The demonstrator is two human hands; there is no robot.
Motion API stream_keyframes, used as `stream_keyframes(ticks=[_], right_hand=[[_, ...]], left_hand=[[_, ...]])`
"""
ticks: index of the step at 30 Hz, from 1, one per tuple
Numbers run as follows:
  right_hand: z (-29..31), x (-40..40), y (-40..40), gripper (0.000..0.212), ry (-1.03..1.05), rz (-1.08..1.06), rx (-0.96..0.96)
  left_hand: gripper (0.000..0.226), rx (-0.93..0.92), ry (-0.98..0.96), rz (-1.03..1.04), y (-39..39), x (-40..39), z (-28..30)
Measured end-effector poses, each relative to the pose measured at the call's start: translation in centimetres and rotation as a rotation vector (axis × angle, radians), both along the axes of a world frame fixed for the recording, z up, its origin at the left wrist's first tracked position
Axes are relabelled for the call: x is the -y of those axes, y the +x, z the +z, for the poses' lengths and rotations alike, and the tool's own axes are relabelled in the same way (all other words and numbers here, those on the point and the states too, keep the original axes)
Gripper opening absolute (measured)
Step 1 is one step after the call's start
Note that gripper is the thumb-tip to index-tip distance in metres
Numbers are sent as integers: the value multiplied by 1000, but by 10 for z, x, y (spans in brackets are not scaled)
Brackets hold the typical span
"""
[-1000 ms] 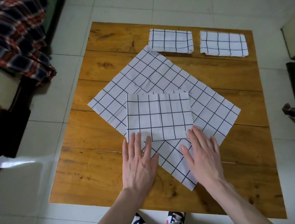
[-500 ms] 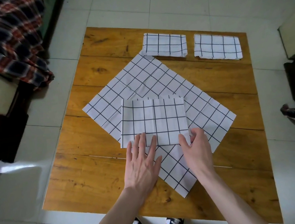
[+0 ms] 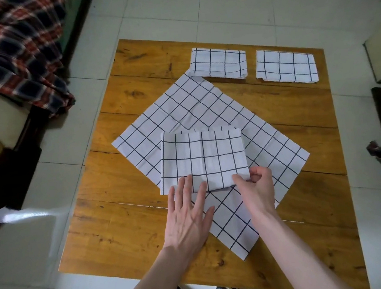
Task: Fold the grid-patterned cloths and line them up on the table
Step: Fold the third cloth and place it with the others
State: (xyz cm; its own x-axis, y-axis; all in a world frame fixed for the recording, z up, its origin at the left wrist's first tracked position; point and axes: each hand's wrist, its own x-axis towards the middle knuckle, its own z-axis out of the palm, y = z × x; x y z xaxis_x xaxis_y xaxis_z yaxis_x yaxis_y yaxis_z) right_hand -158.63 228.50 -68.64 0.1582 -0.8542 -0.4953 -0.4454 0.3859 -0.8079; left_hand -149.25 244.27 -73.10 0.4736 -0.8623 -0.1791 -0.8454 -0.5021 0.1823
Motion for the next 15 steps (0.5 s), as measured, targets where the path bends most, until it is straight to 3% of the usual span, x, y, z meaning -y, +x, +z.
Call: stream_keyframes(ticks=[3, 8, 15], right_hand=[[0, -2, 1, 45, 18, -32, 8], [-7, -4, -2, 36, -72, 56, -110], [8, -9, 5, 28, 98, -79, 177]], left_hand=[[61, 10, -7, -13, 0, -1, -1], [61, 17, -12, -27, 2, -4, -3], [62, -13, -33, -14, 1, -4, -3]])
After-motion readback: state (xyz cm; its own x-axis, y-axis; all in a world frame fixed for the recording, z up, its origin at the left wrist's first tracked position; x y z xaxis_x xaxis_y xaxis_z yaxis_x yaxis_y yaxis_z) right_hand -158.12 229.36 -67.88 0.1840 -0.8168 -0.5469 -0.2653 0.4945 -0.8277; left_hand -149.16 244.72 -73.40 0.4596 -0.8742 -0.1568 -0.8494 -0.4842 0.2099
